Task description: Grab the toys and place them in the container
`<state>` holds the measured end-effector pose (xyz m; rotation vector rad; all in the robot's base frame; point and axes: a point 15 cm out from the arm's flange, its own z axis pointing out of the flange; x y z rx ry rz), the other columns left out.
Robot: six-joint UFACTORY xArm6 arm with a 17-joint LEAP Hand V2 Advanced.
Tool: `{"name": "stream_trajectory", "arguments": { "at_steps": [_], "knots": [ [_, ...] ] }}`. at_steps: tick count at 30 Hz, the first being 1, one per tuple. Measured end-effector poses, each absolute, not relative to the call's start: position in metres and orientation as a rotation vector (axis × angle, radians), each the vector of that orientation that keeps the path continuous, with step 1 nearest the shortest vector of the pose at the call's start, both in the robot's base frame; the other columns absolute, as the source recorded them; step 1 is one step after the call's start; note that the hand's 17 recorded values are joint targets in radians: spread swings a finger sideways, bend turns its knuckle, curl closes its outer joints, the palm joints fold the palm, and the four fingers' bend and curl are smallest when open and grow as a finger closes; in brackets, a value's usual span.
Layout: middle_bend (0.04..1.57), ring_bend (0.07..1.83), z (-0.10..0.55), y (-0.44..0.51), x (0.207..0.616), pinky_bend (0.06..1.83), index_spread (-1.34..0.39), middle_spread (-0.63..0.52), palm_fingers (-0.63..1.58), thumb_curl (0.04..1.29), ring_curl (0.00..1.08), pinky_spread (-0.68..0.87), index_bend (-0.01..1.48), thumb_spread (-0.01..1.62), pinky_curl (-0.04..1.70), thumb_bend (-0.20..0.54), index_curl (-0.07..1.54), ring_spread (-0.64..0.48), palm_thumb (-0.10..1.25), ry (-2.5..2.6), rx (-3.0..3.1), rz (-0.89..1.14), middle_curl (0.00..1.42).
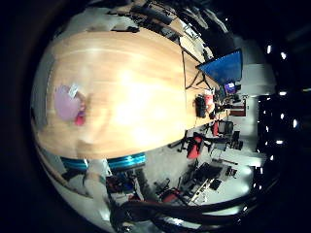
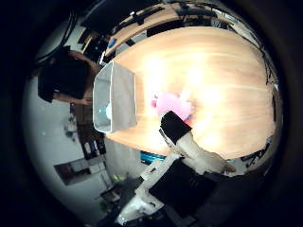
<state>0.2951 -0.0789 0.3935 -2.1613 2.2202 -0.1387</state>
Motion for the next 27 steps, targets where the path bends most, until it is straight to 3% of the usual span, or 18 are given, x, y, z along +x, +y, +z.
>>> {"name": "stream_trajectory", "arguments": {
  "at_steps": [13,20,27],
  "knots": [
    [0.2,0.59,0.337,-0.055,0.278,0.81,-0.45,-0.11,0.38,0.28,0.26,0.4,0.16,1.04,0.1,-0.024,0.33,-0.09,0.43,2.177,-2.272,-0.029,0.37],
    [0.24,0.69,0.283,-0.023,0.303,0.84,-0.45,-0.14,0.44,0.28,0.27,0.33,0.15,1.03,0.08,-0.027,0.31,-0.15,0.43,2.011,-2.345,-0.148,0.38],
    [0.27,0.73,0.237,-0.005,0.32,0.89,-0.45,-0.16,0.43,0.28,0.28,0.28,0.16,1.02,0.07,-0.027,0.3,-0.19,0.43,1.981,-2.41,-0.084,0.39]
  ]
}}
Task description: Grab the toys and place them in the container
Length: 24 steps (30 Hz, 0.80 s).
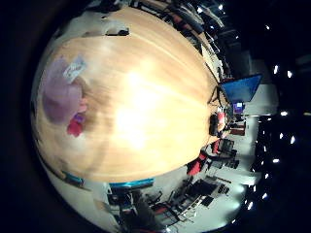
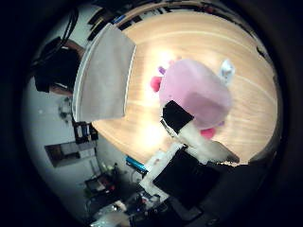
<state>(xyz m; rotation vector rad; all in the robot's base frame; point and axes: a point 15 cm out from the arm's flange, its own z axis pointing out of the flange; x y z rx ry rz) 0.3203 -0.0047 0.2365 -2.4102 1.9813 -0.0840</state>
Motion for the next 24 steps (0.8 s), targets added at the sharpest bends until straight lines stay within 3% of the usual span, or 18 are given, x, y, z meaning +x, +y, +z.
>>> {"name": "stream_trajectory", "arguments": {
  "at_steps": [11,18,20,24],
  "knots": [
    [0.23,0.77,0.187,0.019,0.328,1.03,-0.44,-0.16,0.37,0.28,0.28,0.19,0.15,0.98,0.07,-0.033,0.29,-0.2,0.38,1.968,-2.495,0.036,0.38],
    [0.29,1.03,0.166,0.022,0.328,1.49,-0.43,-0.23,0.69,0.28,0.35,-0.26,0.03,0.94,0.19,-0.029,0.18,-0.33,0.36,1.986,-2.53,0.109,0.4],
    [0.37,1.1,0.165,0.021,0.329,1.54,-0.43,-0.29,0.8,0.29,0.38,-0.35,0.07,0.95,0.23,-0.002,0.15,-0.37,0.43,1.987,-2.528,0.108,0.43],
    [0.55,1.16,0.17,0.021,0.336,1.45,-0.46,-0.38,1.04,0.32,0.42,-0.45,0.15,0.99,0.24,0.066,0.15,-0.38,0.64,1.974,-2.513,0.073,0.51]
  ]
}}
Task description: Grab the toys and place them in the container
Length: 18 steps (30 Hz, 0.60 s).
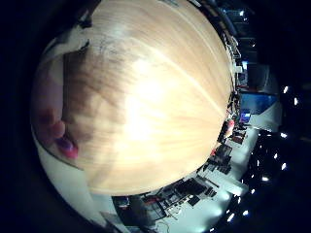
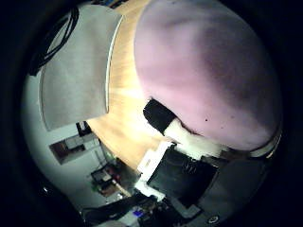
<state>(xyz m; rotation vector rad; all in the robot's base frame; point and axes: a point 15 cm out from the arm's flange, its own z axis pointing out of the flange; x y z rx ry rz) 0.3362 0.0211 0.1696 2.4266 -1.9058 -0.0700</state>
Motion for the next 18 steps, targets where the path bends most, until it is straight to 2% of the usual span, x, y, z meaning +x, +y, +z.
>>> {"name": "stream_trajectory", "arguments": {
  "at_steps": [3,7,18],
  "knots": [
    [0.64,1.17,0.174,0.02,0.339,1.35,-0.49,-0.41,1.18,0.35,0.44,-0.49,0.23,1.0,0.24,0.116,0.2,-0.36,0.8,-1.916,2.428,-0.06,0.56],
    [0.72,1.17,0.207,0.009,0.354,1.26,-0.51,-0.42,1.26,0.37,0.45,-0.53,0.35,0.99,0.25,0.135,0.27,-0.35,0.94,-1.987,2.43,0.015,0.6],
    [0.8,1.2,0.319,-0.007,0.389,1.21,-0.52,-0.41,1.23,0.38,0.46,-0.57,0.43,0.94,0.3,0.05,0.4,-0.35,1.04,-2.094,2.448,0.129,0.63]
  ]
}}
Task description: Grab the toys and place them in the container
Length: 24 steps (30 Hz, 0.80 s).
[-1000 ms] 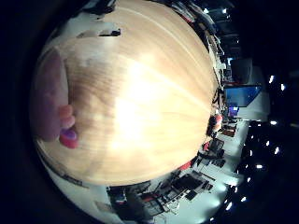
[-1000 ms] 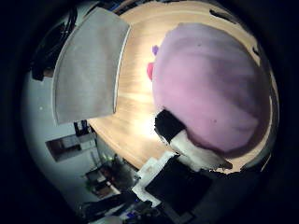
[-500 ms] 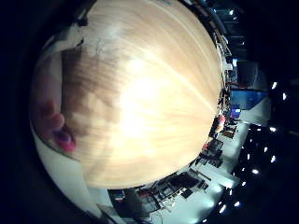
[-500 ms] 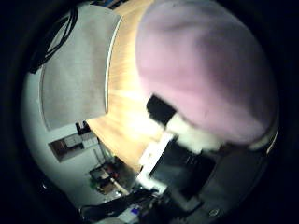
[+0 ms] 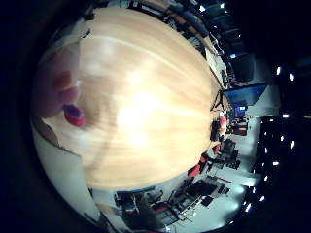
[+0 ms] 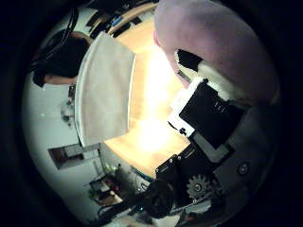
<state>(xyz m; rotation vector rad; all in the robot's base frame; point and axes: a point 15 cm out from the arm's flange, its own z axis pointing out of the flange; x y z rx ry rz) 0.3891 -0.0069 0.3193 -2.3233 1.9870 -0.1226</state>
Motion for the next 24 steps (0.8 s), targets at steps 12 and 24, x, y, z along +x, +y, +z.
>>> {"name": "stream_trajectory", "arguments": {
  "at_steps": [12,24],
  "knots": [
    [0.83,1.21,0.412,0.086,0.402,1.17,-0.53,-0.41,1.22,0.38,0.46,-0.59,0.42,0.92,0.35,-0.016,0.49,-0.34,1.09,1.742,-2.334,-0.098,0.63],
    [0.85,1.22,0.454,0.232,0.37,1.14,-0.54,-0.4,1.22,0.38,0.46,-0.61,0.37,0.92,0.37,-0.018,0.55,-0.34,1.09,1.426,-2.492,-0.042,0.63]
  ]
}}
